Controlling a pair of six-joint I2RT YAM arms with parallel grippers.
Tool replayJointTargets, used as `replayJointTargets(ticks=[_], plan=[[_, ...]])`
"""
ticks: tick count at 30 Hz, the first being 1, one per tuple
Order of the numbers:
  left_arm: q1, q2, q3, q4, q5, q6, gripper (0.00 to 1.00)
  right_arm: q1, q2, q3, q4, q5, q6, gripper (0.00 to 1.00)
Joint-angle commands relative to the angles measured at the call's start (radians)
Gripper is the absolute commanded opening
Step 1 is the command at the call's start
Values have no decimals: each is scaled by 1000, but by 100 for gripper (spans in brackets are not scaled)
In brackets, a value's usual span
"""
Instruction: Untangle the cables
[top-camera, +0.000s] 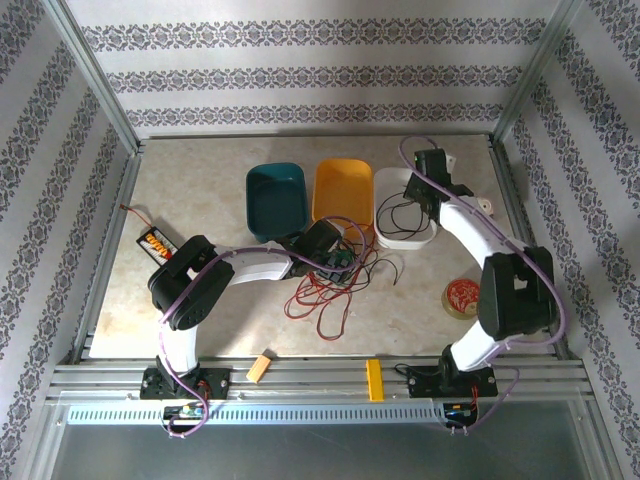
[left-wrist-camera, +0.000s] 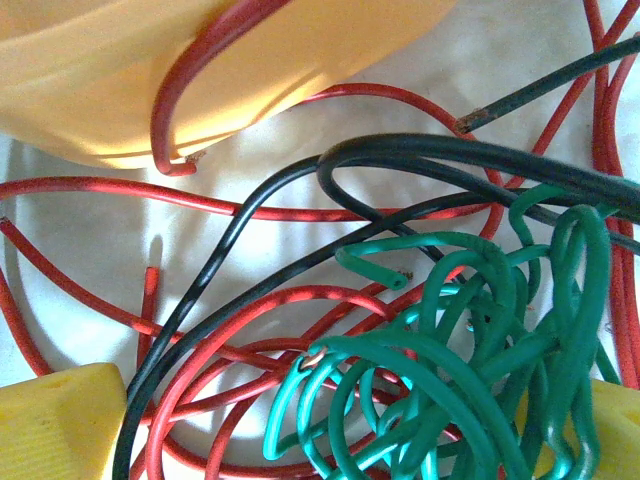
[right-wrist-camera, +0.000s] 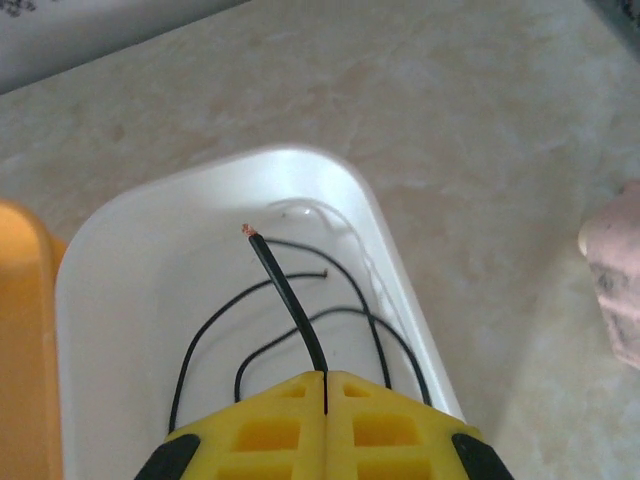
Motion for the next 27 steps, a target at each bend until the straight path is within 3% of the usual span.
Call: replayJointTargets(ticks=[1, 9, 13, 18, 20, 23, 27], plan=[[14, 49, -36, -209, -47, 13, 99, 7, 68, 72, -11, 137, 6, 0], [14, 53, -27, -216, -44, 18, 99, 59, 249, 236, -60, 303, -59, 0], [14, 55, -23, -220, -44, 18, 99, 96, 326, 307, -78, 273, -128, 4], [14, 59, -20, -223, -42, 18, 99, 96, 335, 304, -105, 192, -76, 14], [14, 59, -19, -224, -42, 18, 99, 93, 320, 286, -104, 141, -50, 23], [14, 63, -13, -227, -41, 20, 99, 77, 295, 262, -106, 61, -7, 45], [14, 63, -9, -229, -40, 22, 99, 53, 243, 220, -101, 3, 56, 57]])
